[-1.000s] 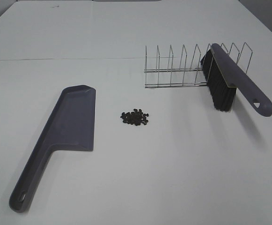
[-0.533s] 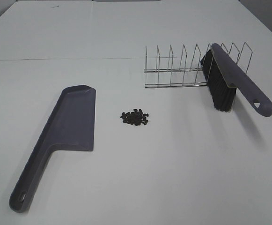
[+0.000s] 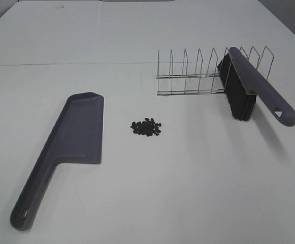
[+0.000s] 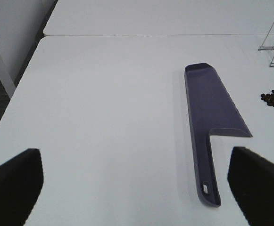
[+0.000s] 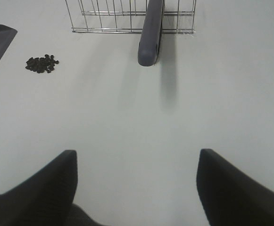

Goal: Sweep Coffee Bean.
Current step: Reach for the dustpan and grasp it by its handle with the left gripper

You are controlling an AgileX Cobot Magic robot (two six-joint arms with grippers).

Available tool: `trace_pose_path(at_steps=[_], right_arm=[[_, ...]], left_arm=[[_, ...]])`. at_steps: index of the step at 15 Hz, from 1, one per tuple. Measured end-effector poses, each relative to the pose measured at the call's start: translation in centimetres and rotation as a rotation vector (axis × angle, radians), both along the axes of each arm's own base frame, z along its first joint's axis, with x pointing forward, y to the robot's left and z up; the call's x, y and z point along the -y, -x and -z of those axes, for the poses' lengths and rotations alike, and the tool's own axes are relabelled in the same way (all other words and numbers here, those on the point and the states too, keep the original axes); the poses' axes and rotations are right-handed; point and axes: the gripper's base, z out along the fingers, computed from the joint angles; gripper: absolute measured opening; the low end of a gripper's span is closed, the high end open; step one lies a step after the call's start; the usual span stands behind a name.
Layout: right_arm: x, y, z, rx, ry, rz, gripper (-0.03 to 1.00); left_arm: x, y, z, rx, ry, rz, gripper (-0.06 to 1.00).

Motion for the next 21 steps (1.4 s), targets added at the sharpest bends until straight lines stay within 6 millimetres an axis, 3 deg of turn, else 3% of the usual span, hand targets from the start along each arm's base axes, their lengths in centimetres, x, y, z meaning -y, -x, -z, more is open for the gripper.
trace_pose_path(at_steps=[5,10,13,16,18,21], right_arm=[[0.0,0.0,0.0,0.0,0.0,0.0,0.63],[0.0,0.0,0.0,0.0,0.0,0.0,0.63],[0.0,0.0,0.0,0.0,0.0,0.0,0.63],[0.0,0.0,0.0,0.0,0.0,0.0,0.63],[0.0,0.0,0.0,0.0,0.0,0.0,0.63],[0.0,0.0,0.0,0.0,0.0,0.0,0.63]], left_arm=[[0.0,-0.2,0.0,-0.011,-0.001,-0.001,0.99],[0.1,-2.4,-0.7,-0.223,-0.001,0.004,0.99],[1.0,-6.3,-1.6,-0.488,0.076,0.051,0.99],[1.1,-12.2,-0.1,-0.794,0.079,0.04,0.99],[1.8,-15.5,1.1,-0.901,0.068,0.047,0.99],[5.1,-20.1,2.7,-0.943,0.082,0.046,0.99]])
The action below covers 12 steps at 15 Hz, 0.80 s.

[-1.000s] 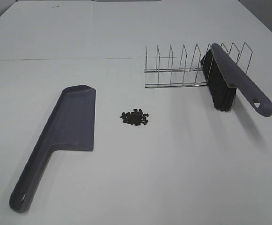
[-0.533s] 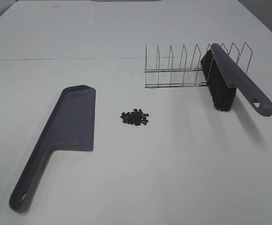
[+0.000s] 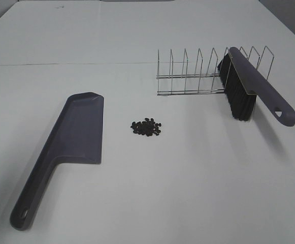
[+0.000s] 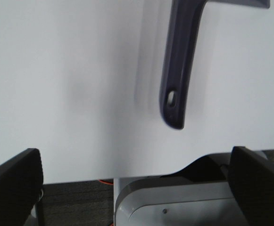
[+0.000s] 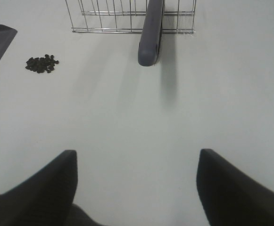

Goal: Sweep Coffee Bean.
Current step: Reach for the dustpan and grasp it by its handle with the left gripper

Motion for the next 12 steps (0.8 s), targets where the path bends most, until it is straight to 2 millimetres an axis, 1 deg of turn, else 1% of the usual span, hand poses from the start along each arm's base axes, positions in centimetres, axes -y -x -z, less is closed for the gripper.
trace_pose_path(at_steps=[1,2,4,5,6,8,12], right_arm=[[0.0,0.0,0.0,0.0,0.0,0.0,0.63],[0.0,0.0,0.0,0.0,0.0,0.0,0.63],[0.0,0.0,0.0,0.0,0.0,0.0,0.63],[0.0,0.0,0.0,0.0,0.0,0.0,0.63],[0.0,0.0,0.0,0.0,0.0,0.0,0.63],[0.0,0.0,0.0,0.0,0.0,0.0,0.63],[0.0,0.0,0.0,0.0,0.001,0.001,0.63]], left_arm=[[1.1,-1.3,0.8,-0.003,0.004,-0.004,0.99],[1.7,-1.9,1.3,-0.006,0.005,-0.002,0.99],[3.3,-3.7,4.0,-0.045,-0.009,0.021,0.99],[3.9,-4.4,5.7,-0.074,-0.021,0.029,0.99],[4.7,-5.6,8.5,-0.103,-0.041,0.04,0.99],[5.0,-6.4,10.7,-0.117,-0.051,0.036,0.98],[5.8,-7.3,13.5,-0.129,-0.081,0.056,0.98]])
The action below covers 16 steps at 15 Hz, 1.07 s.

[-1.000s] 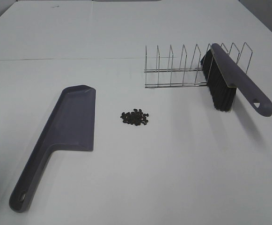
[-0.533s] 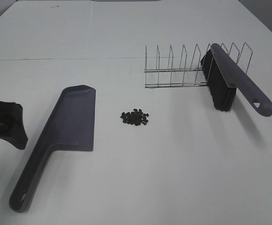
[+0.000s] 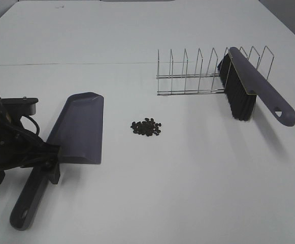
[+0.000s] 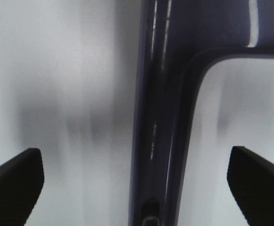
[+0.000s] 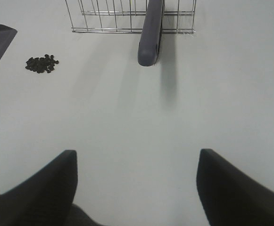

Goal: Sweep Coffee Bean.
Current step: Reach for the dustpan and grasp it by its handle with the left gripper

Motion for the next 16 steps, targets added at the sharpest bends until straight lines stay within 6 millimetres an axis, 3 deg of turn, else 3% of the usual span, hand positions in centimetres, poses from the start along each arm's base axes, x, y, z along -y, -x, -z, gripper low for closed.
trace_pose_path(at_steps=[4,7,14,16], right_arm=[[0.0,0.0,0.0,0.0,0.0,0.0,0.63],[0.0,0.0,0.0,0.0,0.0,0.0,0.63],[0.0,0.0,0.0,0.0,0.0,0.0,0.63],[0.0,0.0,0.0,0.0,0.0,0.0,0.63]], left_arm=[[0.9,-1.9,1.1,0.01,-0.013,0.022,0.91],[1.8,-3.7,1.6,0.016,-0.022,0.041,0.78],[2.0,-4.2,1.7,-0.021,-0.036,0.042,0.49],[2.0,-4.2,1.9,-0.031,-0.039,0.042,0.45]])
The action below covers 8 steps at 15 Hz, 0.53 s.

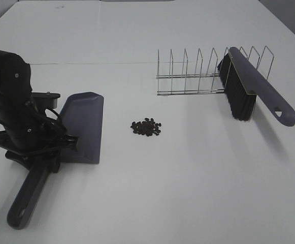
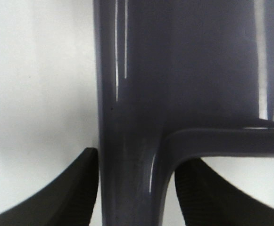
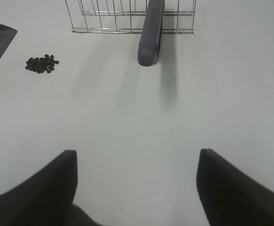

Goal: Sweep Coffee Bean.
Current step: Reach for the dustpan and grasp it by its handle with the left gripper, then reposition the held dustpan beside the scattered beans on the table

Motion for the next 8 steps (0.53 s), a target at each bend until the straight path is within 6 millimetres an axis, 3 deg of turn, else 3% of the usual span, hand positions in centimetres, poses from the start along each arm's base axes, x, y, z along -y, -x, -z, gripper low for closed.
trace_pose_path(at_steps=[4,5,6,8], right_arm=[[0.0,0.0,0.0,0.0,0.0,0.0,0.63],[0.0,0.0,0.0,0.0,0.0,0.0,0.63],[0.0,0.0,0.0,0.0,0.0,0.0,0.63],[0.0,0.0,0.0,0.0,0.0,0.0,0.63]], left_arm=[[0.05,-0.09,0.37,-0.013,-0.004,-0.001,0.45],[0.05,-0.09,0.37,-0.013,-0.004,-0.001,0.44],[0.05,-0.08,0.37,-0.013,-0.004,0.013,0.35],[0.04,-0.07,0.37,-0.014,-0.004,0.022,0.35]])
